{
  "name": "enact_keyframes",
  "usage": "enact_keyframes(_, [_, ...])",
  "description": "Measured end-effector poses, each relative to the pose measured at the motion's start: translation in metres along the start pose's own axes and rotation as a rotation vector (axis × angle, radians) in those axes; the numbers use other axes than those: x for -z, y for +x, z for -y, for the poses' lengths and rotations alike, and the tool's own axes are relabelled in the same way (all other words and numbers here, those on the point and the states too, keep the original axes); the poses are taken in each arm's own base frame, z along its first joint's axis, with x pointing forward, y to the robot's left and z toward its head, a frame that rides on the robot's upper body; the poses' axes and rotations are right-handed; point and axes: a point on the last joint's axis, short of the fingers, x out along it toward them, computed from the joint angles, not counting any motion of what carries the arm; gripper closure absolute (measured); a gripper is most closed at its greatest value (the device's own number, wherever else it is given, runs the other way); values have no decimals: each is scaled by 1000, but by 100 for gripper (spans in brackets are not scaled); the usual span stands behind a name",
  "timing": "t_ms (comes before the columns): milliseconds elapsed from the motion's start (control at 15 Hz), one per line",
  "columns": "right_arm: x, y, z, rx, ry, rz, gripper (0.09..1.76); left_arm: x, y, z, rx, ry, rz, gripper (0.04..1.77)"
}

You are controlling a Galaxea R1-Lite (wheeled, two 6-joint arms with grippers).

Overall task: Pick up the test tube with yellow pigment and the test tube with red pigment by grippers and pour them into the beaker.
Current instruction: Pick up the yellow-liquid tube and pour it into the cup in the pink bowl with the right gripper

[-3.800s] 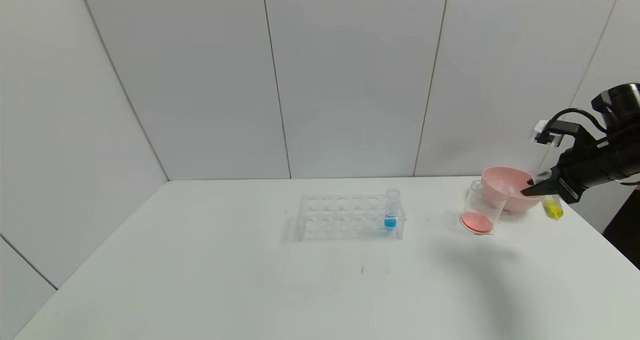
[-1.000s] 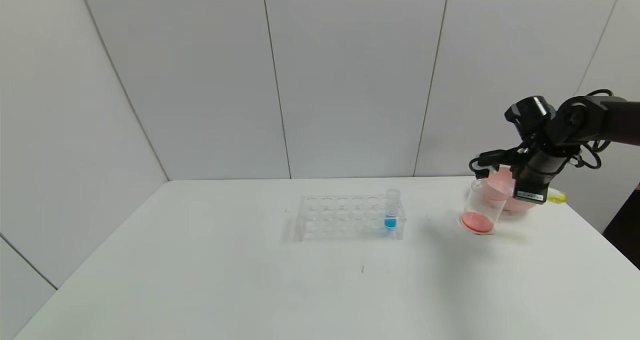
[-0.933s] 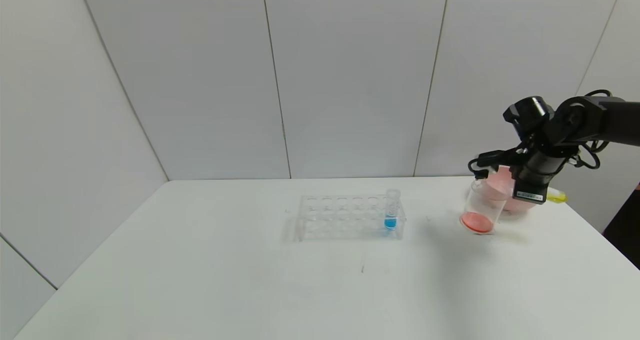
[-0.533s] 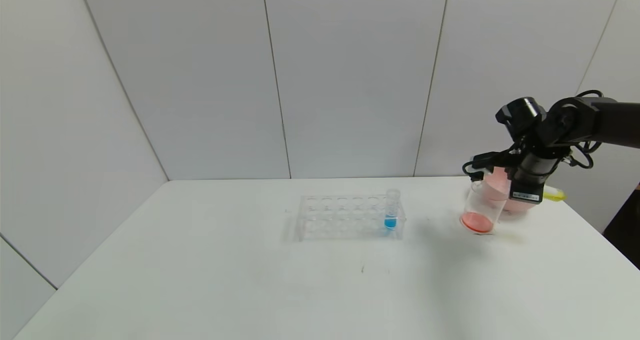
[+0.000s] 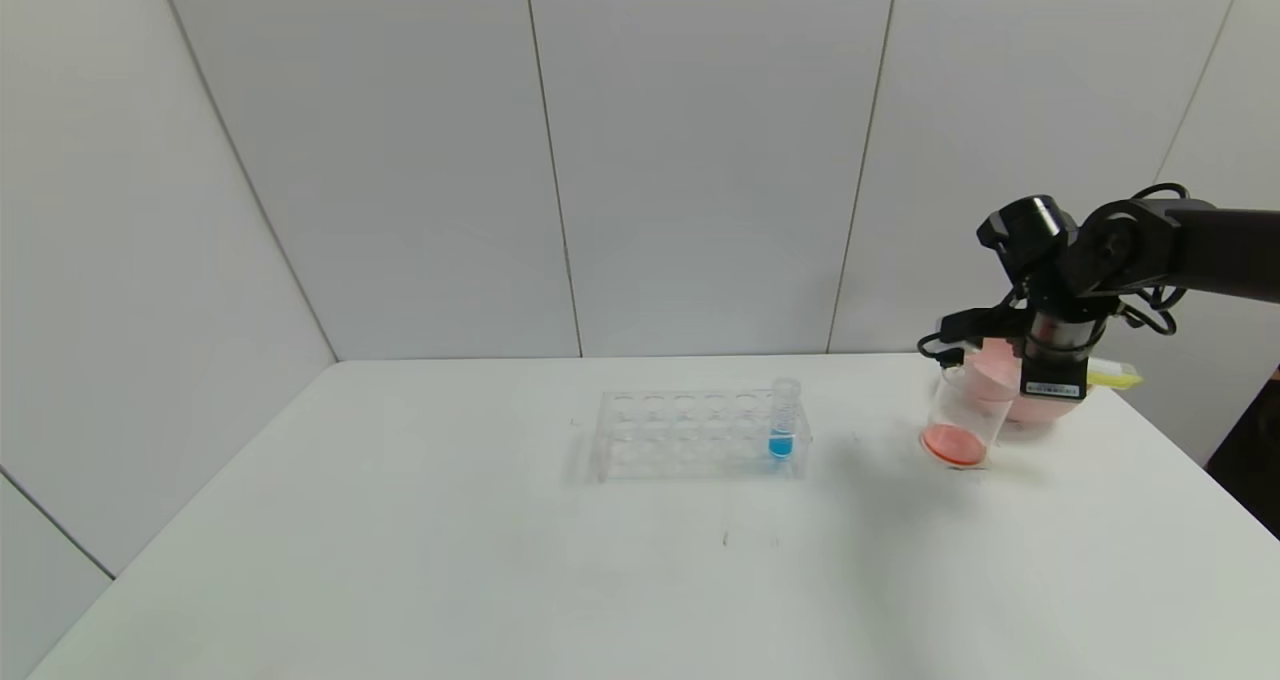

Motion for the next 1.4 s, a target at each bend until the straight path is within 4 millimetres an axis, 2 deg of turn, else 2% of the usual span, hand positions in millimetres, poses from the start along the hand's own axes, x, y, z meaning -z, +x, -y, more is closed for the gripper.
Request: enact_keyframes(1400, [-14, -9, -6, 80, -133, -155, 127, 0, 0, 0, 0, 0, 0, 9])
